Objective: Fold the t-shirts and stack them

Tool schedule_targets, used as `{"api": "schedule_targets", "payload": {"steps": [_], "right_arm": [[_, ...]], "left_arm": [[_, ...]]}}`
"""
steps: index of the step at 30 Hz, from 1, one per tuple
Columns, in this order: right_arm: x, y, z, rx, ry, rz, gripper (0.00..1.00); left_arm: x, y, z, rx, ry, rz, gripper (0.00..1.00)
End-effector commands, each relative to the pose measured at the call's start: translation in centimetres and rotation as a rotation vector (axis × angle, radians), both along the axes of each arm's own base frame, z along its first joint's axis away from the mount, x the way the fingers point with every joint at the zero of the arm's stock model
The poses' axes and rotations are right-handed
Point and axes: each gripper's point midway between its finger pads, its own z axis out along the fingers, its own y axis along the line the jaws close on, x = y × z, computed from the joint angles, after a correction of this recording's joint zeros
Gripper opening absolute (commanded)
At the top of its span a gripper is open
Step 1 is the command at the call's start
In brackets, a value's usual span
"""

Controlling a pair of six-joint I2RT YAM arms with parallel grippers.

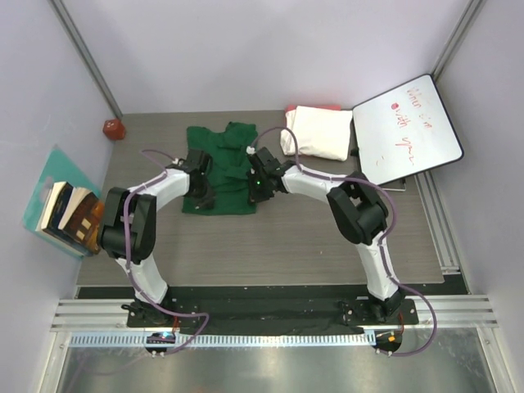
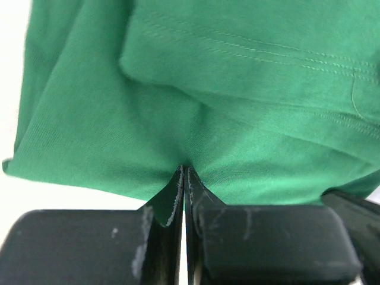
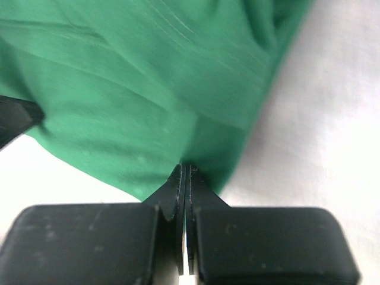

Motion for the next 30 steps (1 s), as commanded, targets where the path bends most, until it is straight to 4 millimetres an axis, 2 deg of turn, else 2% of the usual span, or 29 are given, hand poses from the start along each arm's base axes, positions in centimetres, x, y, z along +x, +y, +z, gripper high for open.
{"api": "schedule_targets", "payload": {"steps": [1, 2, 3, 4, 7, 9, 13, 15, 16, 17, 18, 19, 20, 21, 23, 24, 27, 29, 30], "right_arm": [[-6.6, -6.7, -2.7, -0.211, 0.141, 0.012, 0.01], [-7.4, -7.2, -2.7, -0.214, 0.151, 0.011, 0.01], [-8.0, -7.3, -1.5, -0.198, 0.137, 0.013, 0.01], [-9.5, -8.4, -2.3, -0.223, 0.163, 0.018, 0.01], [-12.3, -9.0, -1.5, -0.227, 0.162, 0.027, 0.01], [-14.0, -8.5, -1.2, -0.22, 0.169, 0.035, 0.01], [-17.2, -8.9, -0.8, -0.234, 0.162, 0.046, 0.01], [-17.7, -8.9, 0.3, -0.212, 0.142, 0.035, 0.01], [-17.8, -9.4, 0.4, -0.227, 0.121, 0.022, 0.01], [-17.5, -9.3, 2.0, -0.195, 0.086, 0.013, 0.02], [-17.2, -9.5, 2.8, -0.19, 0.062, 0.001, 0.06], [-17.0, -9.6, 3.9, -0.179, 0.039, -0.005, 0.19], [-16.6, -9.7, 5.0, -0.171, 0.008, -0.015, 0.23], [-15.8, -9.6, 7.2, -0.147, -0.053, -0.028, 0.26], [-15.2, -10.2, 9.3, -0.153, -0.106, -0.034, 0.31], [-14.6, -10.0, 11.3, -0.126, -0.15, -0.042, 0.34], [-14.3, -9.2, 13.0, -0.097, -0.171, -0.012, 0.34], [-14.3, -8.7, 12.5, -0.099, -0.153, 0.001, 0.34], [-14.3, -8.5, 11.4, -0.118, -0.132, 0.009, 0.33]], "left_arm": [[-8.6, 1.3, -2.2, 0.108, 0.225, -0.006, 0.01], [-9.1, 0.8, -1.8, 0.101, 0.214, -0.015, 0.0], [-10.5, 0.1, -2.1, 0.109, 0.233, -0.043, 0.01], [-11.3, -0.5, -2.1, 0.104, 0.238, -0.04, 0.0], [-14.2, -2.5, -1.7, 0.108, 0.23, -0.093, 0.0], [-16.3, -3.9, -1.6, 0.109, 0.223, -0.116, 0.0], [-19.5, -5.7, -1.9, 0.115, 0.223, -0.138, 0.0], [-20.7, -6.8, -1.9, 0.129, 0.211, -0.198, 0.0], [-20.7, -6.6, -1.7, 0.164, 0.195, -0.204, 0.01], [-20.8, -6.6, -1.5, 0.184, 0.186, -0.213, 0.03], [-20.6, -7.1, -0.9, 0.189, 0.167, -0.227, 0.12], [-20.4, -6.5, -0.4, 0.217, 0.155, -0.224, 0.16], [-20.1, -6.4, 0.4, 0.216, 0.13, -0.219, 0.19], [-19.3, -6.7, 1.7, 0.211, 0.09, -0.211, 0.25], [-18.5, -6.0, 3.9, 0.236, 0.031, -0.203, 0.41], [-17.8, -6.6, 5.3, 0.215, -0.007, -0.205, 0.41], [-16.7, -7.2, 7.9, 0.185, -0.077, -0.222, 0.43], [-16.3, -7.8, 8.6, 0.166, -0.1, -0.238, 0.43], [-16.0, -8.2, 8.5, 0.154, -0.111, -0.242, 0.43]]}}
